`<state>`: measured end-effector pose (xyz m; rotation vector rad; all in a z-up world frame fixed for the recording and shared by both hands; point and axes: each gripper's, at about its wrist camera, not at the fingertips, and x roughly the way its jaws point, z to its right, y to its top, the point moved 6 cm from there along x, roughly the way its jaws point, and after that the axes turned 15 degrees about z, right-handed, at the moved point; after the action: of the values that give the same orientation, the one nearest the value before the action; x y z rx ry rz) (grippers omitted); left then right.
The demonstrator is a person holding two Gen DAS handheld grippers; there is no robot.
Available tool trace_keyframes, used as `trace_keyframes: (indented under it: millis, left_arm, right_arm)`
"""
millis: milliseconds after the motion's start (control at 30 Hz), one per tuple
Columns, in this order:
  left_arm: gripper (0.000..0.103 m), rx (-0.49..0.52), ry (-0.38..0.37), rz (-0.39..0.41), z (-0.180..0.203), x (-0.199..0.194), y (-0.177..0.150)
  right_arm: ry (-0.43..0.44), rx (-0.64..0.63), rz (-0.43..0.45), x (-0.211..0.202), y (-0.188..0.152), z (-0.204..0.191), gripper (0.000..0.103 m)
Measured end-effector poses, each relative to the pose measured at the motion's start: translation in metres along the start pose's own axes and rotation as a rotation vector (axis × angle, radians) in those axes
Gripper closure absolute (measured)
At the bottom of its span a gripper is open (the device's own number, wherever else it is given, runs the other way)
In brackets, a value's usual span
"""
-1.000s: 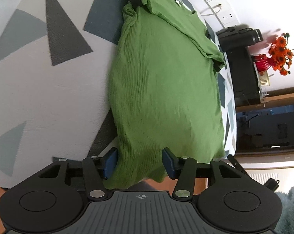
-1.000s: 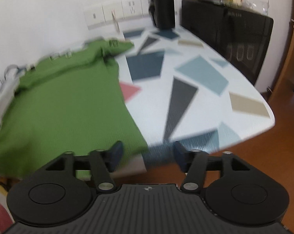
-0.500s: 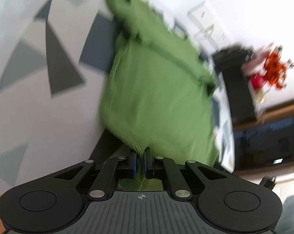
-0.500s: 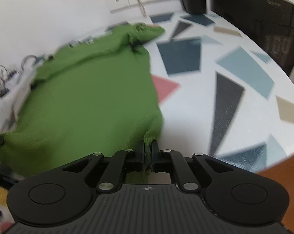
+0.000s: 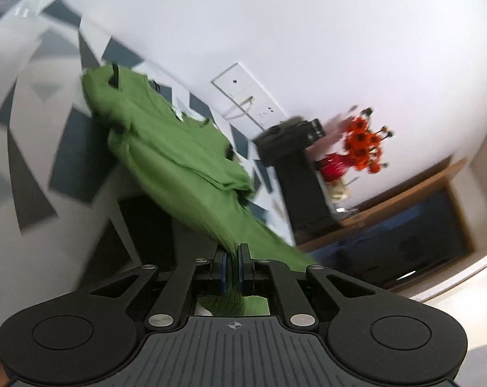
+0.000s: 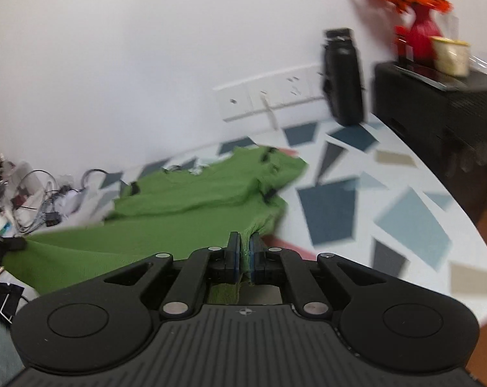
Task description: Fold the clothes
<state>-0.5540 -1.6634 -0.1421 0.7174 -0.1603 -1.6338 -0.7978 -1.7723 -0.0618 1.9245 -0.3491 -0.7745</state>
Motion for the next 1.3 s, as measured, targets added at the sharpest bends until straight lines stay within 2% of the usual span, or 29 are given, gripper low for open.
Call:
trace_keyframes:
  millis: [167,300,367,600,800,933,1033,1200,1300]
  left_arm:
    - [0.098,-0.105,0.021,-0.038,-0.022,-0.013,-0.025]
    - [0.098,-0.134,0.046,0.026,-0.035,-0.008,-0.015]
    - [0.098,-0.107,0.062,0.067,-0.036,0.0,-0.002]
    - [0.098,-0.103,0.11,0.176,-0.039,0.042,0.065]
    - [0.098,-0.078,0.161,0.217,-0.044,0.089,0.109]
    - [0.098,-0.071,0.224,0.248,-0.056,0.122,0.134]
    - [0.098,-0.101,0.283,0.248,-0.077,0.148,0.145]
    - [0.098,-0.091,0.388,0.195,-0.123,0.195,0.144]
    - [0.097,-0.028,0.428,0.182,-0.14,0.216,0.142]
  right_arm:
    - [-0.076,0.092,-0.04,-0.035,-0.011,0.01,0.098]
    - [-0.089,0.105,-0.044,-0.033,-0.008,0.012,0.098]
    - [-0.089,0.119,-0.017,-0.02,0.0,0.011,0.098]
    - [-0.039,0.182,0.1,0.053,0.048,0.002,0.098]
    - [-0.003,0.156,0.161,0.135,0.077,-0.008,0.098]
    - [-0.016,0.154,0.143,0.189,0.07,0.0,0.098]
    - [-0.035,0.138,0.096,0.226,0.055,0.009,0.098]
    - [-0.092,0.107,-0.011,0.277,0.023,0.03,0.098]
    - [-0.123,0.105,-0.04,0.294,0.011,0.044,0.098]
